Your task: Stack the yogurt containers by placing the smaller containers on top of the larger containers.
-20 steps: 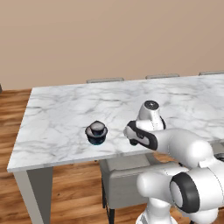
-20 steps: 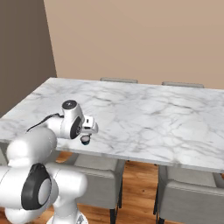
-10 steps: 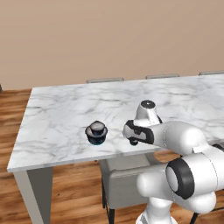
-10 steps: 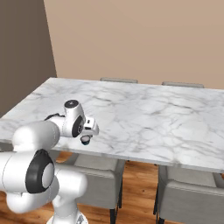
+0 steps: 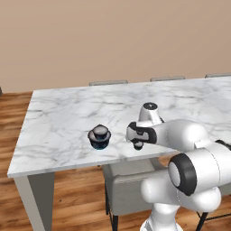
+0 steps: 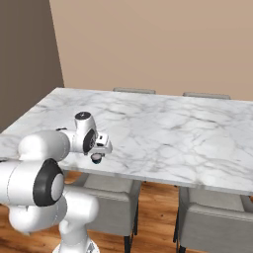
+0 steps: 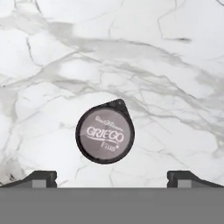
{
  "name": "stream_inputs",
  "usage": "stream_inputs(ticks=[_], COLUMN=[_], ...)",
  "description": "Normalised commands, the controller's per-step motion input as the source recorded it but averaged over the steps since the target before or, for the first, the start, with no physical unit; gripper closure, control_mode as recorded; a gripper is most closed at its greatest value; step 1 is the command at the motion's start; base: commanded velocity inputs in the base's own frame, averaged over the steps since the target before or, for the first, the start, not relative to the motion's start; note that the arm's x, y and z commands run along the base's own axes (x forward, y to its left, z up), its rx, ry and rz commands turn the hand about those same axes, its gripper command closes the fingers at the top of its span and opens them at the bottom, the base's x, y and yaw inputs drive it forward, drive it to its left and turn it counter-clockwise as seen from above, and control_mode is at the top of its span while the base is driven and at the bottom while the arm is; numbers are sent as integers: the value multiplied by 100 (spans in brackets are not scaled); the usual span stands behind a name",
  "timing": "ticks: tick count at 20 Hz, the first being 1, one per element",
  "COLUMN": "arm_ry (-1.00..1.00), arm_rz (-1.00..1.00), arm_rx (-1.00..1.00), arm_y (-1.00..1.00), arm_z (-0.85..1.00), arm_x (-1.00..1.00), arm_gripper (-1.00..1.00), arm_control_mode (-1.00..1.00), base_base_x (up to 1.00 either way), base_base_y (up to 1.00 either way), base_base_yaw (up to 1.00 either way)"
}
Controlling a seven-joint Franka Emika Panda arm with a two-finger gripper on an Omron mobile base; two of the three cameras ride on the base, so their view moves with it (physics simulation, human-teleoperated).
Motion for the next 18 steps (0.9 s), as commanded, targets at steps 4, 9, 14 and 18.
stream_inputs(ticks=[4, 9, 14, 18], arm_ry=[2, 1, 2, 5], arm_rz=[-1, -1, 0, 0], arm_rx=[0, 0, 0, 0], arm_y=[0, 0, 0, 3], arm_z=[-17, -19, -13, -17], arm_x=[7, 20, 11, 0], arm_gripper=[-100, -100, -100, -100], arm_control_mode=[-100, -100, -100, -100], base_base_x=[0, 0, 0, 0], base_base_y=[0, 0, 0, 0], base_base_yaw=[0, 0, 0, 0])
